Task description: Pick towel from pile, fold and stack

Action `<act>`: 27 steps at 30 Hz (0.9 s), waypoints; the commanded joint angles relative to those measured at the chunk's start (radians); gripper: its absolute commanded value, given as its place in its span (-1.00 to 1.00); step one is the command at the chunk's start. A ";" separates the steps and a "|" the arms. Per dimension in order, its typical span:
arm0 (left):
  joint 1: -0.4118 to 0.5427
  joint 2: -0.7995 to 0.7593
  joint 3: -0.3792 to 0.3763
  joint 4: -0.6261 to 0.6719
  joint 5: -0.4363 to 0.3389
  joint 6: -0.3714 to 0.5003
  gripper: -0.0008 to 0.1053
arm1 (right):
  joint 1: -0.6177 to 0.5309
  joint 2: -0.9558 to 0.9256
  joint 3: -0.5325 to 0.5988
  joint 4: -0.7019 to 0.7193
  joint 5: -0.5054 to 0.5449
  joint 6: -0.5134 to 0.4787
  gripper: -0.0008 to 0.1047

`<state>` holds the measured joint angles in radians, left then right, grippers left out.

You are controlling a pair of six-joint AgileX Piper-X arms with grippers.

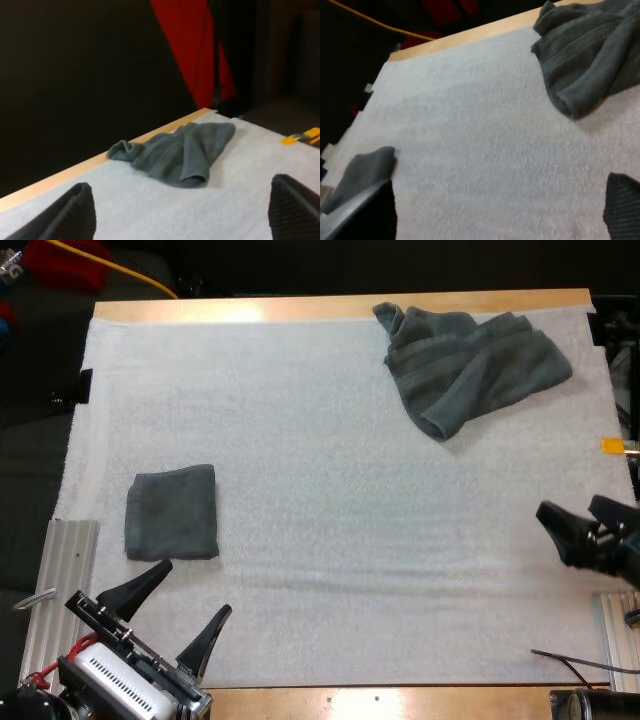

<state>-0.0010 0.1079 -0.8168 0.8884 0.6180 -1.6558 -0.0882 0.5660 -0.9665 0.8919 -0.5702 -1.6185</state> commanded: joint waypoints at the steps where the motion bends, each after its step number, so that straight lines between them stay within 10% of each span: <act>1: -0.005 0.002 -0.007 -0.010 0.017 -0.018 0.33 | 0.001 0.018 -0.018 -0.028 -0.015 0.013 0.54; 12: -0.005 0.002 -0.007 -0.010 0.050 -0.053 0.33 | 0.071 0.295 -0.094 -0.141 0.001 0.196 0.54; 27: -0.005 0.002 -0.007 -0.010 0.050 -0.073 0.33 | 0.292 0.660 -0.164 -0.365 0.288 0.516 0.54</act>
<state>-0.0010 0.1079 -0.8168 0.8881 0.6607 -1.7194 0.2030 1.2241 -1.1217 0.5434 -0.2876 -1.1187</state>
